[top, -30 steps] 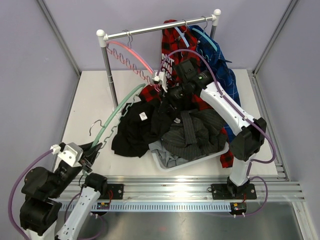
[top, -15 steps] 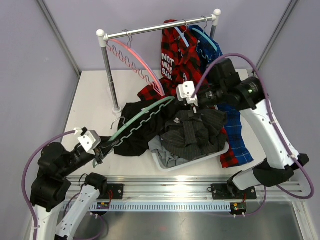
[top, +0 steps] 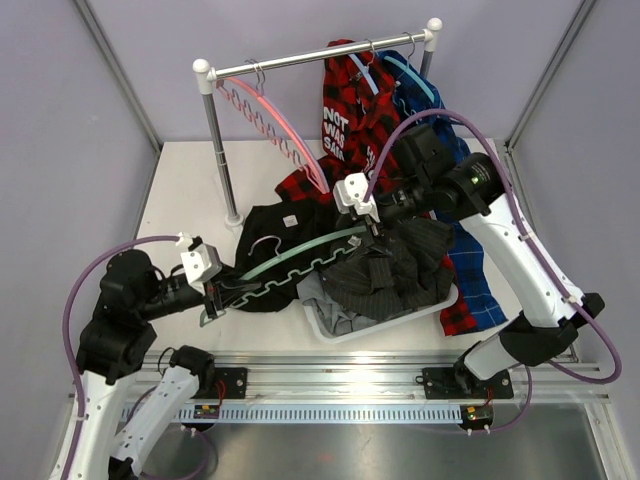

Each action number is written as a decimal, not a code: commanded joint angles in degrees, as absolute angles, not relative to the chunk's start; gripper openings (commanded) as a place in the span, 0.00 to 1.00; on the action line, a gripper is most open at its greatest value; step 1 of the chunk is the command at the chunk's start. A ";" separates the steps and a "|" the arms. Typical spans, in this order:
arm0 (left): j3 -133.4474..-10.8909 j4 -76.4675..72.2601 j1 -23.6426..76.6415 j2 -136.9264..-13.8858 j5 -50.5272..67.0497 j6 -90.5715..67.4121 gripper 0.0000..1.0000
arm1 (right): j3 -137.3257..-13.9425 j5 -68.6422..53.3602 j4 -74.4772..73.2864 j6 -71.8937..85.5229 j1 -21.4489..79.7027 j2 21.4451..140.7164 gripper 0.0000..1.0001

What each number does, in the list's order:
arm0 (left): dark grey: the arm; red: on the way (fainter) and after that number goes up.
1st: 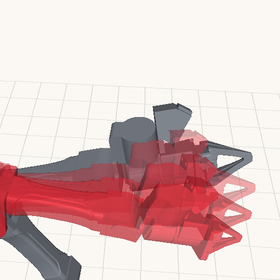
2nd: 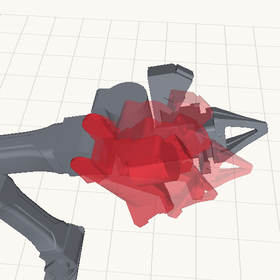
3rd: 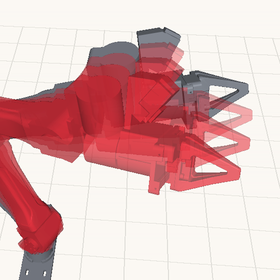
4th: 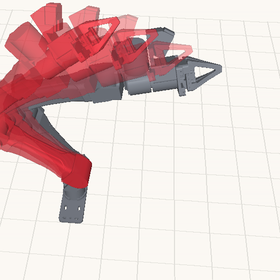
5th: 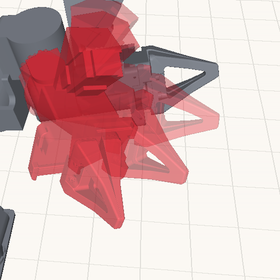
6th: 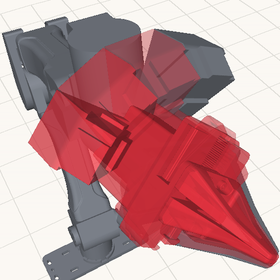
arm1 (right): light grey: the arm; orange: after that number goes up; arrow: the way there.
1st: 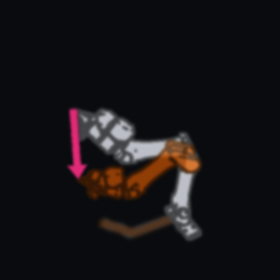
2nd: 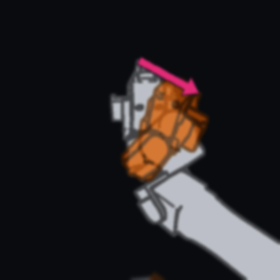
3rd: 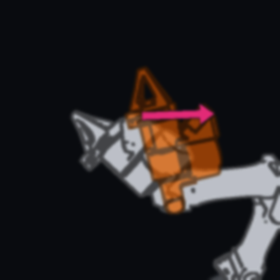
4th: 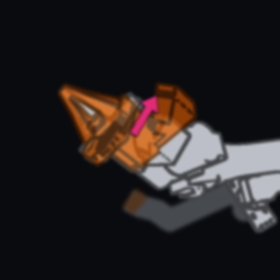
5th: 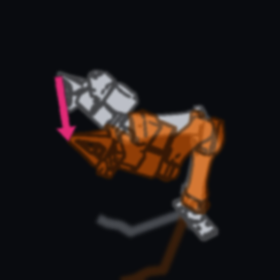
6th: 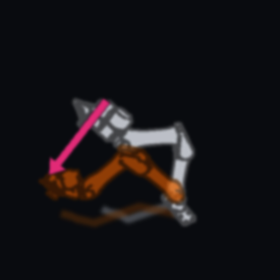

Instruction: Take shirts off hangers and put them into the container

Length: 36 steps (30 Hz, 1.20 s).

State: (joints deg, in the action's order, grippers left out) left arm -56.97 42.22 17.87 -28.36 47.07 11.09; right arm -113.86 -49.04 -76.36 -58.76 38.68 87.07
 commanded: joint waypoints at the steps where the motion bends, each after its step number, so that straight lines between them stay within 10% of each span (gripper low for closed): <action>1: -59.41 35.08 18.11 -30.06 53.44 10.46 0.00 | -114.52 -46.50 -75.33 -56.16 41.13 87.45 0.73; 8: -57.75 29.80 18.11 -30.85 54.14 8.09 0.00 | -110.92 -45.79 -74.44 -55.19 47.02 89.03 0.64; 16: -56.43 27.43 18.10 -31.29 52.13 8.00 0.00 | -110.83 -45.09 -74.89 -53.35 47.37 86.41 0.00; 22: -55.99 25.32 18.11 -31.11 48.62 6.68 0.04 | -108.02 -46.40 -69.61 -46.59 44.66 82.71 0.00; 28: -56.86 22.16 18.02 -28.92 41.68 3.17 0.75 | -106.70 -50.98 -66.01 -42.28 35.52 78.94 0.00; 31: -57.74 21.01 18.02 -26.64 34.67 2.72 0.95 | -106.26 -50.80 -64.95 -40.70 30.60 76.30 0.00; 36: -58.54 22.85 18.11 -23.56 22.34 4.13 0.99 | -109.86 -53.07 -63.03 -35.87 16.92 73.04 0.00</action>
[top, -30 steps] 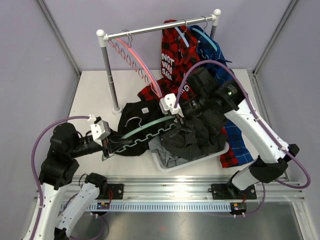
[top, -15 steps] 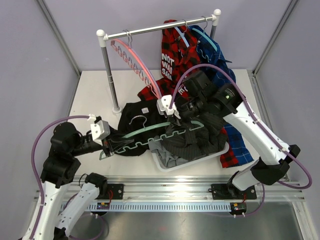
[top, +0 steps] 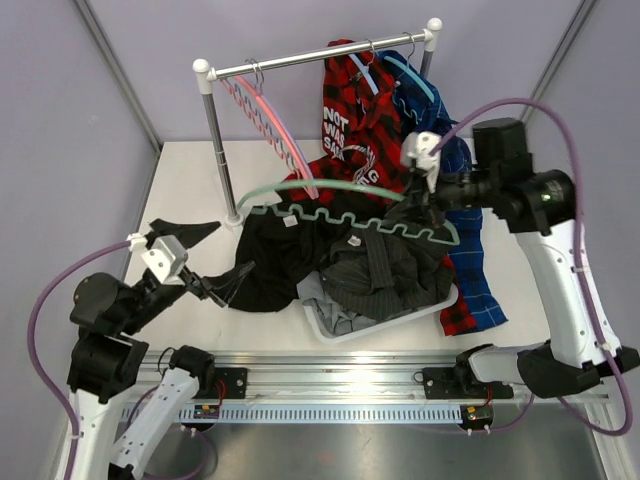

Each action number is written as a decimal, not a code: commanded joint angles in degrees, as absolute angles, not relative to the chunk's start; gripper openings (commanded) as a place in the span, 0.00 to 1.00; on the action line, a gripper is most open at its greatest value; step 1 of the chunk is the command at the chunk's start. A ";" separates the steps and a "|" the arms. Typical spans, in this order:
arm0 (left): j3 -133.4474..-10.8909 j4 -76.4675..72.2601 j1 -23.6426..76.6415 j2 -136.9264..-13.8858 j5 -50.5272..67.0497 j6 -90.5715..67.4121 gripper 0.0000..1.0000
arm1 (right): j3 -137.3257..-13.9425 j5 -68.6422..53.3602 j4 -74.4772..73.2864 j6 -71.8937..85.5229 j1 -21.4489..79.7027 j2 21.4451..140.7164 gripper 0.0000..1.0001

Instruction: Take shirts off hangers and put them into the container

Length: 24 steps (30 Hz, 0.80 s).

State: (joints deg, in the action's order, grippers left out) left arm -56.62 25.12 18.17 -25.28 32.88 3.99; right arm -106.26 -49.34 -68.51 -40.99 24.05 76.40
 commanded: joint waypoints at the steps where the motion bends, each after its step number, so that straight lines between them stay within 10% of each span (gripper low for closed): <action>1: -58.19 22.94 18.02 -22.60 19.89 4.39 0.99 | -110.56 -53.69 -62.76 -34.12 15.14 72.52 0.00; 24: -49.22 26.46 18.02 -17.67 15.73 1.14 0.99 | -111.09 -32.46 -50.54 -13.89 8.96 78.92 0.00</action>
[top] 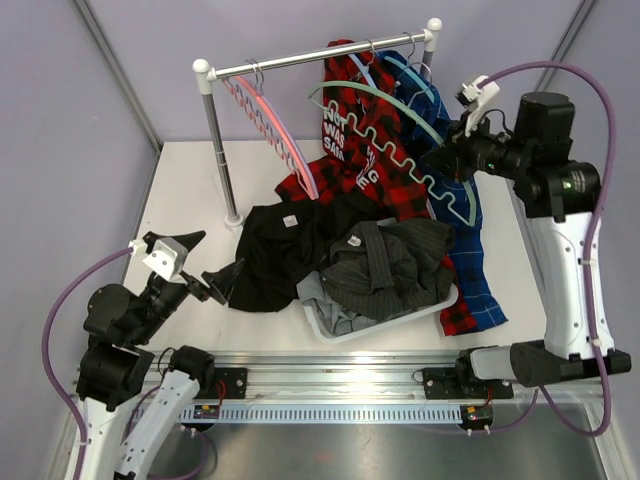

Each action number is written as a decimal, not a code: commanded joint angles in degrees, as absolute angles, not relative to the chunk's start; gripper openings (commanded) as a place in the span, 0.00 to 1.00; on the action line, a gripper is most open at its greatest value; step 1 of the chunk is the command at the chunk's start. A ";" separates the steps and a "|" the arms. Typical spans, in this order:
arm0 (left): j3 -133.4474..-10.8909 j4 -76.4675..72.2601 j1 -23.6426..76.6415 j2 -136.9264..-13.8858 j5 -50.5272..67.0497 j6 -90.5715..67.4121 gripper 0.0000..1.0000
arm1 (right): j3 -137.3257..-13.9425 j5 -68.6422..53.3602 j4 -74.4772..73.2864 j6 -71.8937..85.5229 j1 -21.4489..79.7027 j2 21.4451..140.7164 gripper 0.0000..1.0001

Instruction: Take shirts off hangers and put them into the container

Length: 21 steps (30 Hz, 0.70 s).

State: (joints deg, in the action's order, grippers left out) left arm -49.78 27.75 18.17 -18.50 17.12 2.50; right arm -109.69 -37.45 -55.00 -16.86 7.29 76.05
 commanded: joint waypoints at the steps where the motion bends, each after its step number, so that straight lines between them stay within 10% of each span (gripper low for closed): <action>1: -48.87 26.37 18.02 -17.40 15.56 0.62 0.99 | -111.53 -30.95 -50.36 -13.97 11.58 80.40 0.00; 21: -43.42 26.72 18.02 -13.45 17.93 -5.45 0.99 | -144.75 5.62 -42.46 -17.75 37.61 113.37 0.00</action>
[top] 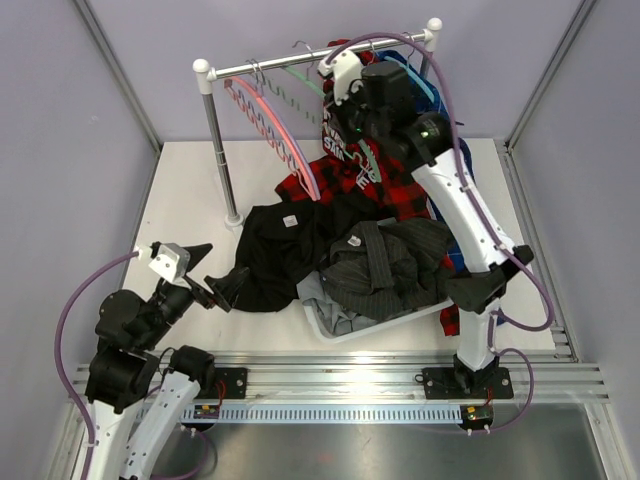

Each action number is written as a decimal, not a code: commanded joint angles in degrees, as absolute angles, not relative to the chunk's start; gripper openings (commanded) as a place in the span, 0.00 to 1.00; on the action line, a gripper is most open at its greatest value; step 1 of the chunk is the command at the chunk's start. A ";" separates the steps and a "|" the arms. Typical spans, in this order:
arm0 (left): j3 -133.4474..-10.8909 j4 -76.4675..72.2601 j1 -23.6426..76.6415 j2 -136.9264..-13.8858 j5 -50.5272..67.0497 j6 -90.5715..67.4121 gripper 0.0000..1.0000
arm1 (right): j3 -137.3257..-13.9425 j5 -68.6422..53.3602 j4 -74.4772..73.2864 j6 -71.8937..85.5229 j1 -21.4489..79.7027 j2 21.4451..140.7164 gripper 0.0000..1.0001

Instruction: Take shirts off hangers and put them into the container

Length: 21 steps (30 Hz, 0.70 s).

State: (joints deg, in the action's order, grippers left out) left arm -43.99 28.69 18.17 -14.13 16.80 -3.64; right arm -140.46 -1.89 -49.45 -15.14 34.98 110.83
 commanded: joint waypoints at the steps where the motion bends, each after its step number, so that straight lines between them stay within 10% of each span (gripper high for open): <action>1: -43.24 26.81 18.02 -13.27 18.10 -5.71 0.99 | -145.45 6.32 -41.49 -18.01 38.05 114.95 0.00; 21: -38.06 25.05 18.02 -14.84 18.02 -9.66 0.99 | -147.48 5.90 -37.00 -20.04 41.13 122.35 0.09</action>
State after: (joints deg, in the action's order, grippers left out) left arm -38.87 28.36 18.15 -12.99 17.50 -7.60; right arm -145.16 7.57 -41.39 -19.57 40.32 122.85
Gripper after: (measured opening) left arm 0.987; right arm 0.199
